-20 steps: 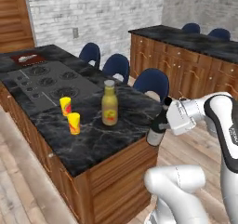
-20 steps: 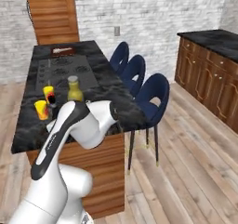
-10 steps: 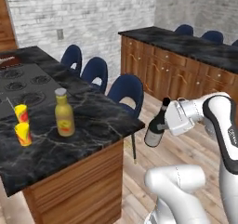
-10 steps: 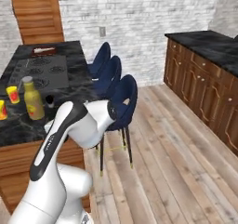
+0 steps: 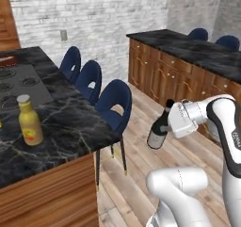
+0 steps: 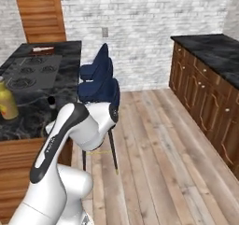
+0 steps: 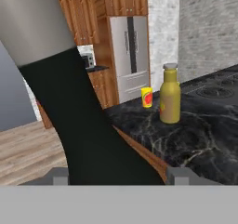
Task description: Place the drinks on the dining counter in a tight cluster.
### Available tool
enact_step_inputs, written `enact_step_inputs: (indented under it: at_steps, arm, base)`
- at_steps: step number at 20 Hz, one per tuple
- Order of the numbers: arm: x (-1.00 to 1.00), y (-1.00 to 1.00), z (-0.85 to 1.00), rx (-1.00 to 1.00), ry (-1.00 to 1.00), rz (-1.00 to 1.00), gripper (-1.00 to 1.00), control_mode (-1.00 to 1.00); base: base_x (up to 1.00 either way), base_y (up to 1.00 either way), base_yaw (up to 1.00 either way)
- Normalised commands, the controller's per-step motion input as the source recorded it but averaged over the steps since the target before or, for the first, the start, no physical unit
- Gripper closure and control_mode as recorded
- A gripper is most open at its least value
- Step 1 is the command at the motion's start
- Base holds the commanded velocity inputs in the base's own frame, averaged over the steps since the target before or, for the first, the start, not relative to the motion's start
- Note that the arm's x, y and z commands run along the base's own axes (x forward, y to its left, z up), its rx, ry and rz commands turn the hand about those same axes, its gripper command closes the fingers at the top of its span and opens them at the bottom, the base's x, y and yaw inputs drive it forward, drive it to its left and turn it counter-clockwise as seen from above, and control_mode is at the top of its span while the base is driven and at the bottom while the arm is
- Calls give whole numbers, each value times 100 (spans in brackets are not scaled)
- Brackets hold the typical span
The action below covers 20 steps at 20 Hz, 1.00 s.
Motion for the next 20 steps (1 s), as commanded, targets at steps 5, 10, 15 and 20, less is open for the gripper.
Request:
enact_step_inputs:
  at_steps: [5,10,15,20]
  arm:
    - [0,0,0,0,0,0,100,100]
    - [0,0,0,0,0,0,100,100]
    - [0,0,0,0,0,0,100,100]
    - [0,0,0,0,0,0,100,100]
  base:
    - [-4,0,30]
    - [0,0,30]
    - [3,-6,34]
    - [50,43,4]
